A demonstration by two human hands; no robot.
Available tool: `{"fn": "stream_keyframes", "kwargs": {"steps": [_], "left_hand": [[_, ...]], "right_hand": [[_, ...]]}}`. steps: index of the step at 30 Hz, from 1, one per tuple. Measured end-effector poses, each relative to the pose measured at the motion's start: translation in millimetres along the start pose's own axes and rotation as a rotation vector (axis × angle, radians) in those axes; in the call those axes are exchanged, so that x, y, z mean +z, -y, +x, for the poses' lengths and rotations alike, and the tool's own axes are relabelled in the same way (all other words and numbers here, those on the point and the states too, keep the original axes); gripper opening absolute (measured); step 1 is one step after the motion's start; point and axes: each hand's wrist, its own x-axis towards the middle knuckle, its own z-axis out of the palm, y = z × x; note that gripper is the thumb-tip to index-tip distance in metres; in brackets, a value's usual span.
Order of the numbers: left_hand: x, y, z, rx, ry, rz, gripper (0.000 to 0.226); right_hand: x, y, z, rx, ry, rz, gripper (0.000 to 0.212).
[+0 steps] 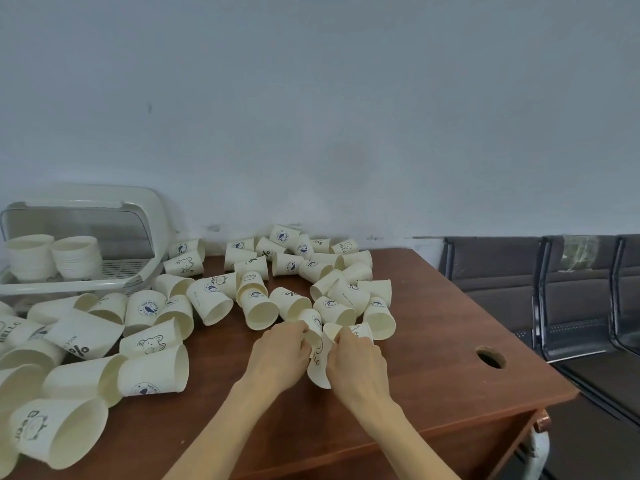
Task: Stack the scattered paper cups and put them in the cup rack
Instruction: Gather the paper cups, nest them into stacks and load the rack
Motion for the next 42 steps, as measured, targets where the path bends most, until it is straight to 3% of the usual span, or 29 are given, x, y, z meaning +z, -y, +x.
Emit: {"fn": "stream_keyframes", "kwargs": {"steps": [9,14,19,26,31,36,42], "left_hand": [[17.8,-47.7,39.6,0.154,0.117,0.019,0.038],[35.2,-77.4,58.1,0.253,0.275,0.164,0.037],[50.6,-81.3,63.5,0.305,0.332,0.356,0.056],[40.9,-99.5,58.7,0.365,0.301,0.539,0.031],[32.8,-100.9,49.4,0.363,0.239,0.585,0.028],[11.6,-90.2,41.2,0.313,0.164,0.509,0.030],[-20.6,-69.8,23.6,0.276,0.005,0.358,0.012]], "right_hand": [[-19.6,-30.1,2.9,0.140,-0.078,-0.067,0.022],[-37.4,-49.4,4.3,0.207,-0.103,-0.086,0.023],[-49.9,-67.7,1.3,0.242,-0.101,-0.112,0.029],[-47.6,-75.9,0.3,0.282,-0.079,-0.127,0.031],[-48.6,-73.9,0.5,0.289,-0.087,-0.123,0.032],[-48.8,-66.4,2.9,0.259,-0.106,-0.119,0.027],[-49.7,-38.0,9.1,0.183,-0.173,-0.108,0.023]]}}
